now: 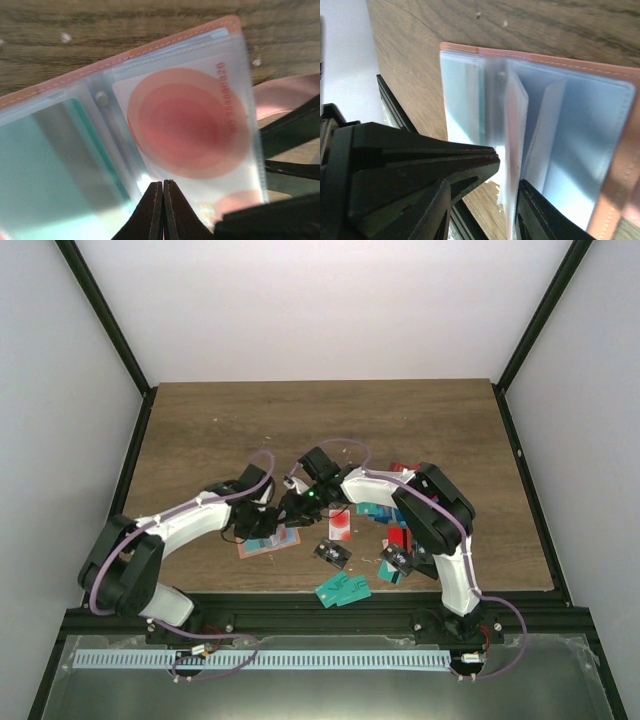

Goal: Put the credit cards into the card holder
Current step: Insert the credit card into the card holder, then pick up the credit card from the center of the board.

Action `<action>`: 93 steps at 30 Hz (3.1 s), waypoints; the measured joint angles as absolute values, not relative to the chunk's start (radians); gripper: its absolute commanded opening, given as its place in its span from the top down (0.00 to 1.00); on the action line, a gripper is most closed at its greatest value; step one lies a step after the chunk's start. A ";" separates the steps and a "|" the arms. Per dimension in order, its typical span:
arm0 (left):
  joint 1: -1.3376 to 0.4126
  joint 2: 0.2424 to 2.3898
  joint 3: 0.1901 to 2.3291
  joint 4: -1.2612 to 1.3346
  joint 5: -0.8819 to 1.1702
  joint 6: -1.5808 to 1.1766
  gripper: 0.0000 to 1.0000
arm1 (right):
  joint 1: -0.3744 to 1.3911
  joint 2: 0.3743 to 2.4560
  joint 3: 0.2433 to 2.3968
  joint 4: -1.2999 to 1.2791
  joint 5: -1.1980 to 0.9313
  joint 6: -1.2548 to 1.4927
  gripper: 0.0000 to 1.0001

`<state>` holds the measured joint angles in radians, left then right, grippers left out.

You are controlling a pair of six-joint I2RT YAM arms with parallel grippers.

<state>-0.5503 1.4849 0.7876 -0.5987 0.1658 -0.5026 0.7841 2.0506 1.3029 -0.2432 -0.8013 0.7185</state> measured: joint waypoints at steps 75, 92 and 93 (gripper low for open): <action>-0.970 1.677 0.862 -0.377 0.646 -0.451 0.87 | 0.709 0.818 0.131 -0.303 -0.679 1.075 0.45; -0.970 1.684 0.864 -0.367 0.646 -0.448 0.88 | 0.709 0.961 0.070 -0.026 -0.698 1.106 0.58; -0.970 1.684 0.864 -0.367 0.645 -0.448 0.88 | 0.709 0.971 0.067 -0.009 -0.701 1.107 0.60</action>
<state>-0.9703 1.6836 0.8639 -0.3672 0.6453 -0.4484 0.7094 0.9707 0.0673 -0.0086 -0.7013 1.1069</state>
